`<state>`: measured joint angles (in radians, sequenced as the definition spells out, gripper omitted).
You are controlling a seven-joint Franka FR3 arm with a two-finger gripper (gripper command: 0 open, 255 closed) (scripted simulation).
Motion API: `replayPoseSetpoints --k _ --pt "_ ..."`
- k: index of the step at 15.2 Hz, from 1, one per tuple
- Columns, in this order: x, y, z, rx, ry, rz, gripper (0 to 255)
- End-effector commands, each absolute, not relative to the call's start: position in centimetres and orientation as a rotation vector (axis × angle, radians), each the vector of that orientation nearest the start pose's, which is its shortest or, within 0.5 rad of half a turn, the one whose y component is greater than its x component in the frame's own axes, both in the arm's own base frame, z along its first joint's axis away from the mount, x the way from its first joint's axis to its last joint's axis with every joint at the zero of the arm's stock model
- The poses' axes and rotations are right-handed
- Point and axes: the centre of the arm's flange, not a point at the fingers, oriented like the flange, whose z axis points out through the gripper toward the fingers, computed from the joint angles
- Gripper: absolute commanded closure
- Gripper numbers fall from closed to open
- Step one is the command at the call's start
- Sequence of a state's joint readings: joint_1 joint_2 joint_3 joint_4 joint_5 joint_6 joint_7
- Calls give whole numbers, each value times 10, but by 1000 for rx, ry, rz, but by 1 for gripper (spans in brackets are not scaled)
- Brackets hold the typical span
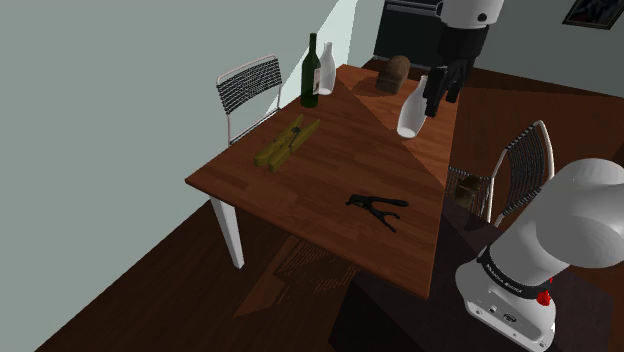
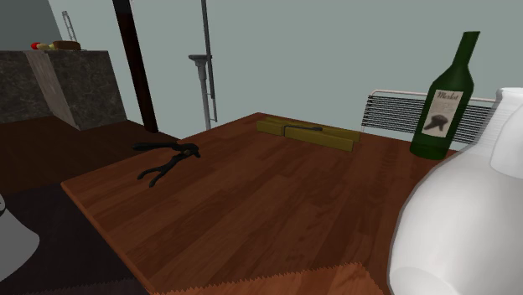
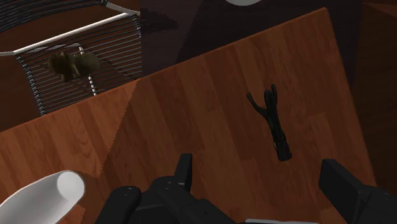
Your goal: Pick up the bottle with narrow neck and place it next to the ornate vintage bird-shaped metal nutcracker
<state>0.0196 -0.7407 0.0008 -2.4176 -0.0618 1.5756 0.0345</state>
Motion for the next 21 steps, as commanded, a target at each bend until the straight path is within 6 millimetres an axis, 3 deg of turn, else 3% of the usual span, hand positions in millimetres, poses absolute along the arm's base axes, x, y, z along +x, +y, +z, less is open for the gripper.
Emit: replayPoseSetpoints --k 1,21 --pt "315 0 548 -3203 18 160 0" --pt "421 -236 501 -3176 55 27 0"
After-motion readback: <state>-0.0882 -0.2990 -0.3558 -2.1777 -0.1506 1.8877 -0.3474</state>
